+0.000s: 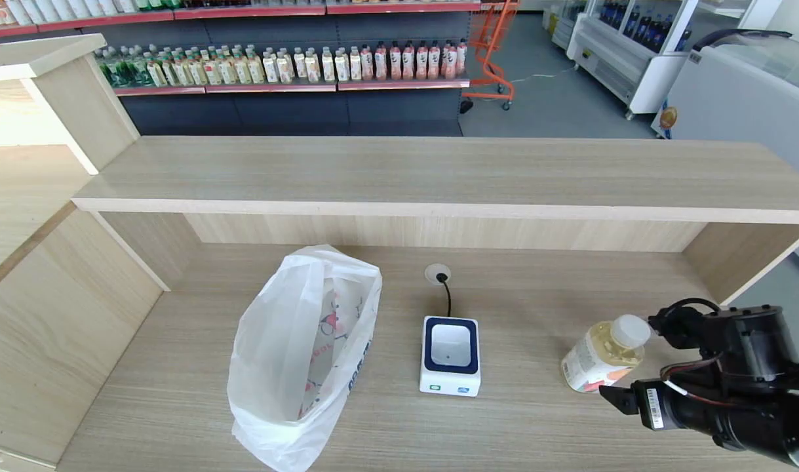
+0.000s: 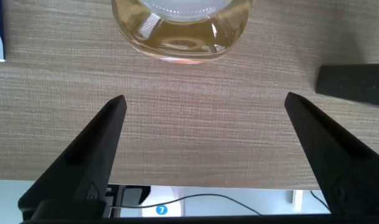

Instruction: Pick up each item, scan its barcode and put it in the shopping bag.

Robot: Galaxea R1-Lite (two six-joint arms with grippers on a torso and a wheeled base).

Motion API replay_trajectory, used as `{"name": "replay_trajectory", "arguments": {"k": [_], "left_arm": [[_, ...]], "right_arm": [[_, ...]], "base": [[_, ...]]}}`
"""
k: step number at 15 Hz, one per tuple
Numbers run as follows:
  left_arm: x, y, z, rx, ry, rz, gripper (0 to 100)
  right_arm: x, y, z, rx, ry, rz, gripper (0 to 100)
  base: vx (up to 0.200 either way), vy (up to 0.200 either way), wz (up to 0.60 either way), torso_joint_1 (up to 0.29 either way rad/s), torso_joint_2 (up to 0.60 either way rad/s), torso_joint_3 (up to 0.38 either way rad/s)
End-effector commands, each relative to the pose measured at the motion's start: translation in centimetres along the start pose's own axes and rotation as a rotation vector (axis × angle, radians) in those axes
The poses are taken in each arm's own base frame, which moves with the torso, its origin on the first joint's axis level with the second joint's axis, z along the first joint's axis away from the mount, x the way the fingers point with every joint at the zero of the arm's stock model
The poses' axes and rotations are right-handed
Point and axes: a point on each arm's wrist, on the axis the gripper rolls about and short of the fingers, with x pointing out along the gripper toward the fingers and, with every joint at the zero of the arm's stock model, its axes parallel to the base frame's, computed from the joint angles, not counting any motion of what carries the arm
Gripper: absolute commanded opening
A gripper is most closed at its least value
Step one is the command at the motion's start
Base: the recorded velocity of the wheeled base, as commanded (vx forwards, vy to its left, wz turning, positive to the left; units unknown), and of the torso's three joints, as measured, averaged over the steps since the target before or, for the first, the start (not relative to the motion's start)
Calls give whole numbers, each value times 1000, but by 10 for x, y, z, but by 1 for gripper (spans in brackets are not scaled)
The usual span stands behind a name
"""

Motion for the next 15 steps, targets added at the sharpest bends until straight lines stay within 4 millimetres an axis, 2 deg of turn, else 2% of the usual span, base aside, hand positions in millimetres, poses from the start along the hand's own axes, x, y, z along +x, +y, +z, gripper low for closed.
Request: {"name": "replay_trajectory", "arguments": {"k": [1, 7, 15], "left_arm": [[0, 0, 0, 1, 0, 0, 100], [0, 0, 0, 0, 0, 1, 100], [0, 0, 0, 0, 0, 0, 100]], "right_arm": [[19, 10, -8, -13, 35, 19, 100], [53, 23, -5, 18, -177, -36, 100], [79, 50, -9, -9, -302, 31, 100]], "base": [[0, 0, 0, 0, 0, 0], [0, 0, 0, 0, 0, 0], [0, 0, 0, 0, 0, 0]]}}
